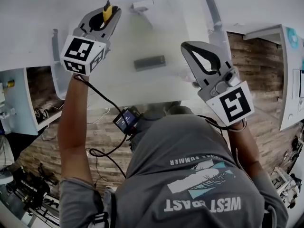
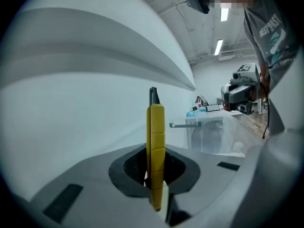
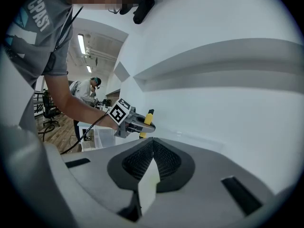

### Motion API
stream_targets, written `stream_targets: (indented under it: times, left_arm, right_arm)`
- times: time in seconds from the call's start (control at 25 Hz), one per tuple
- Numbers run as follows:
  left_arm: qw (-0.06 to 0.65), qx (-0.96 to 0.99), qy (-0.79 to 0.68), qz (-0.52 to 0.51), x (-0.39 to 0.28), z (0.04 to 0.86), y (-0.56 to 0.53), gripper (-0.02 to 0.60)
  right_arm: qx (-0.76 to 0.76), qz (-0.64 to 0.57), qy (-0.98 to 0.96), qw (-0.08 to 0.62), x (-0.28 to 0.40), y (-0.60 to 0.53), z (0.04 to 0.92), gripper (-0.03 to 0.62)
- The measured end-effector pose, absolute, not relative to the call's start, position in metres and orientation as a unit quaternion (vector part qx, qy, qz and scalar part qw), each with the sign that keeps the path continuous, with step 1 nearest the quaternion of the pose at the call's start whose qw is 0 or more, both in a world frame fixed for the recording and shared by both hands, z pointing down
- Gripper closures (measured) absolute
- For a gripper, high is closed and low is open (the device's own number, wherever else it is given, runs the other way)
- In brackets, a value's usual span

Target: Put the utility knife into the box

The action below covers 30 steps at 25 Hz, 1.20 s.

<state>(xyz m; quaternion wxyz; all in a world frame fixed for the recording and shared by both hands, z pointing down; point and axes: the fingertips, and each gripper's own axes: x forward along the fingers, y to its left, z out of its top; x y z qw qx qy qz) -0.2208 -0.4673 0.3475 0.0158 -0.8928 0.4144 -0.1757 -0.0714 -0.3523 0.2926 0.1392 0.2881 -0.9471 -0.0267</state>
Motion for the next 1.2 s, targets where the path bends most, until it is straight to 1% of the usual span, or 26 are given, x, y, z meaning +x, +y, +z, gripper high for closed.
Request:
stream_targets:
  times: [0.64,1.04,1.2]
  left_arm:
    - [-0.079,-0.882,0.372,-0.277,-0.242,0.461,-0.510,0.545]
    - [-0.167,-0.849,0.370,-0.339,-0.262,0.533,-0.533,0.546]
    - [-0.188,-0.832,0.364,-0.375,-0.271,0.563,-0.539,0.546]
  right_arm:
    - [0.328,-0.012,-0.932,0.155,-0.060,-0.356,0.303,0.583]
    - [0.342,-0.005,-0.927,0.155,-0.055,-0.358,0.307,0.583]
    - [0.350,0.002,-0.924,0.157,-0.051,-0.359,0.307,0.583]
